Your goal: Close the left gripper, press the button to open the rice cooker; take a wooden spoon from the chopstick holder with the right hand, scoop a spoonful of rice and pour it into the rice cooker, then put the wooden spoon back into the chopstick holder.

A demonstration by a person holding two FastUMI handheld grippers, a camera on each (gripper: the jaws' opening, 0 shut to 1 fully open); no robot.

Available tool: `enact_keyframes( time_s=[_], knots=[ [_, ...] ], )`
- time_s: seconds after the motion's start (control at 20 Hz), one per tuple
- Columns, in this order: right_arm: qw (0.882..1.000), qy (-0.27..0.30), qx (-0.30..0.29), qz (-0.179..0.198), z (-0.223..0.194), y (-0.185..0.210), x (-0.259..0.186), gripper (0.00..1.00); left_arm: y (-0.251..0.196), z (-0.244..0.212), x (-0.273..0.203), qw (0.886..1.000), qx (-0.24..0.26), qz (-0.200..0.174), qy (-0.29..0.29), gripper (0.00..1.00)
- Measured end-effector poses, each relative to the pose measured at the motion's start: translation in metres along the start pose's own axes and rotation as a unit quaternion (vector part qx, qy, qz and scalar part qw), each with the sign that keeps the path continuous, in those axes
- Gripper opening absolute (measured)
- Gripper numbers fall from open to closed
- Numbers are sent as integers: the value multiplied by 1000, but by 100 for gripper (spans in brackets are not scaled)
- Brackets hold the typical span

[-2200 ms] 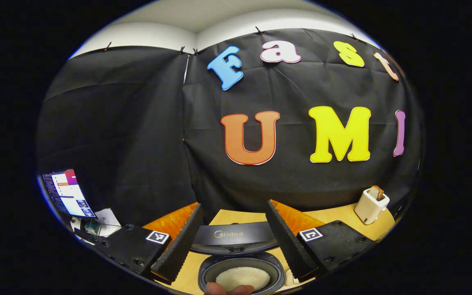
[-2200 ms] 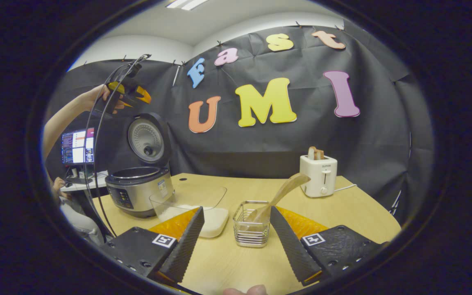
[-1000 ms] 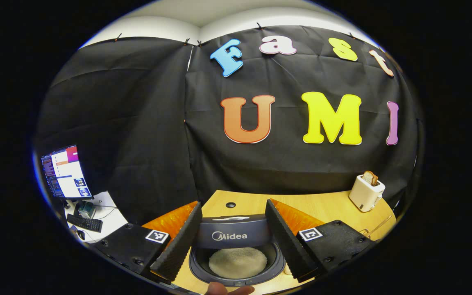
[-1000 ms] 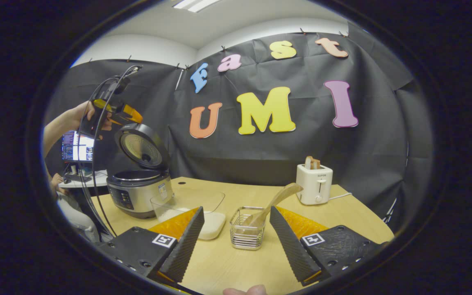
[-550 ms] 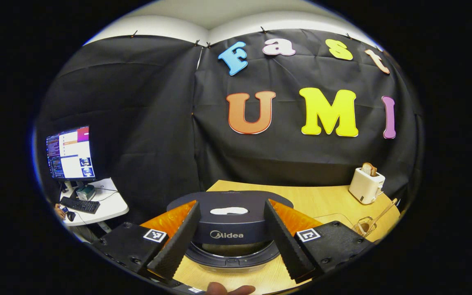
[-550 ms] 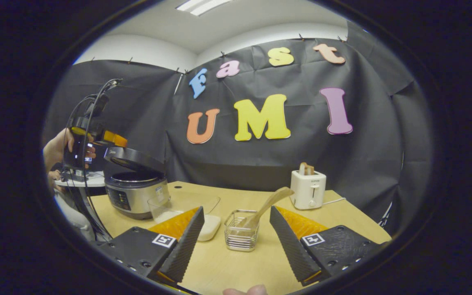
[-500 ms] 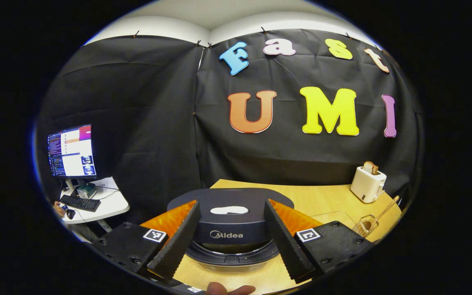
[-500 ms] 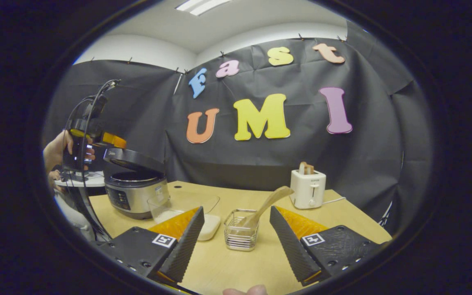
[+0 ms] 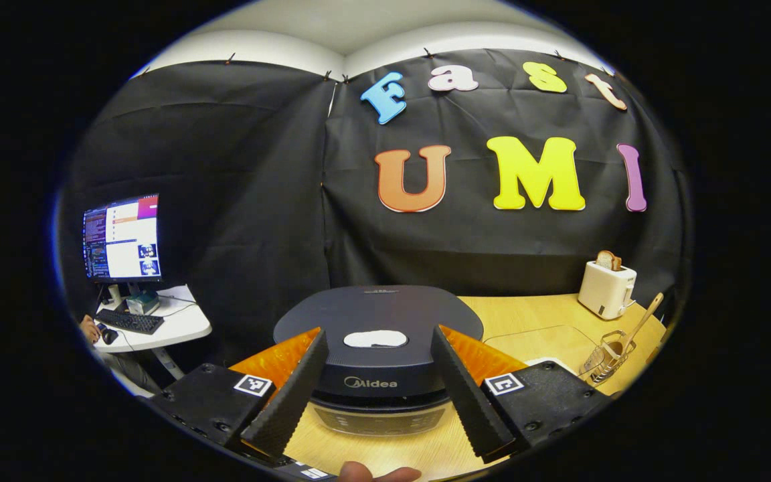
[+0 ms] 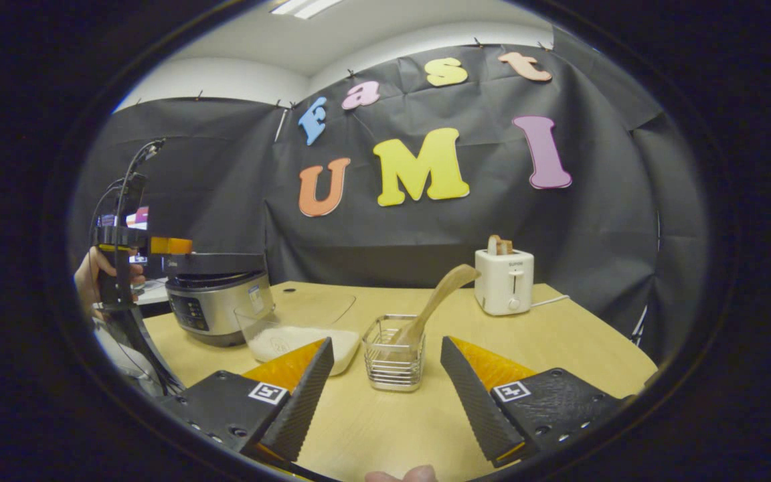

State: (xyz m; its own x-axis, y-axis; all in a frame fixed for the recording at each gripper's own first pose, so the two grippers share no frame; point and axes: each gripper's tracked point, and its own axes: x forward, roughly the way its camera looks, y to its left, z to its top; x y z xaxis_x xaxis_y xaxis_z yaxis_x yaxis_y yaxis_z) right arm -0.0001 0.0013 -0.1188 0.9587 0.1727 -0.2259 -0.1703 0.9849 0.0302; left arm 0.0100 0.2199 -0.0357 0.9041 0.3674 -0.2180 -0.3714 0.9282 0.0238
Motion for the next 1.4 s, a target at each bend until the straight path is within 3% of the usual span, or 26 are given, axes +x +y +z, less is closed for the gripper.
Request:
enact_keyframes(
  time_s=[0.15,0.2,0.3,0.4,0.45,0.5,0.55,0.75,0.8,0.85,0.95,1.05,1.1,1.15,1.3,1.4],
  knots=[
    [1000,-3,9,-8,1,-6,2,96,-1,-6,-1,1000,2,4,2,99],
    [1000,-1,12,-8,-1,-5,3,92,-1,-9,-1,1000,4,5,4,99],
    [1000,1,14,-8,-3,-3,6,96,-2,-8,-1,1000,12,5,-5,99],
    [1000,-2,21,-5,-2,3,7,91,-2,-10,-2,1000,18,3,-24,99],
    [1000,-1,26,-1,-3,7,8,91,-2,-22,-2,1000,23,1,-2,99],
    [1000,0,31,5,-5,12,10,96,-1,-17,-3,999,26,-4,-19,99],
    [999,2,36,11,-6,17,9,92,-2,-22,-1,1000,22,-10,-1,99],
    [999,6,29,16,-7,24,11,92,-2,-13,-1,999,15,-10,-28,95],
    [1000,7,25,14,-6,25,12,96,-2,-15,0,1000,17,-8,-23,88],
    [1000,5,23,11,-4,25,13,96,-5,-12,0,999,11,-13,-29,94],
    [1000,-1,23,4,2,26,16,92,-16,-8,-5,998,-23,-33,-41,95],
    [1000,-8,24,-5,9,25,19,95,-21,2,-12,998,-34,-38,-45,96],
    [1000,-12,23,-9,14,26,18,100,-21,6,-18,998,-26,-31,-43,96],
    [1000,-19,20,-13,21,27,18,91,-26,15,-24,998,-15,-32,-53,96],
    [998,-51,12,-25,51,29,16,96,-50,39,-48,994,26,-39,-98,96],
    [997,-75,3,-31,74,33,10,91,-72,37,-60,992,37,-61,-102,96]
  ],
)
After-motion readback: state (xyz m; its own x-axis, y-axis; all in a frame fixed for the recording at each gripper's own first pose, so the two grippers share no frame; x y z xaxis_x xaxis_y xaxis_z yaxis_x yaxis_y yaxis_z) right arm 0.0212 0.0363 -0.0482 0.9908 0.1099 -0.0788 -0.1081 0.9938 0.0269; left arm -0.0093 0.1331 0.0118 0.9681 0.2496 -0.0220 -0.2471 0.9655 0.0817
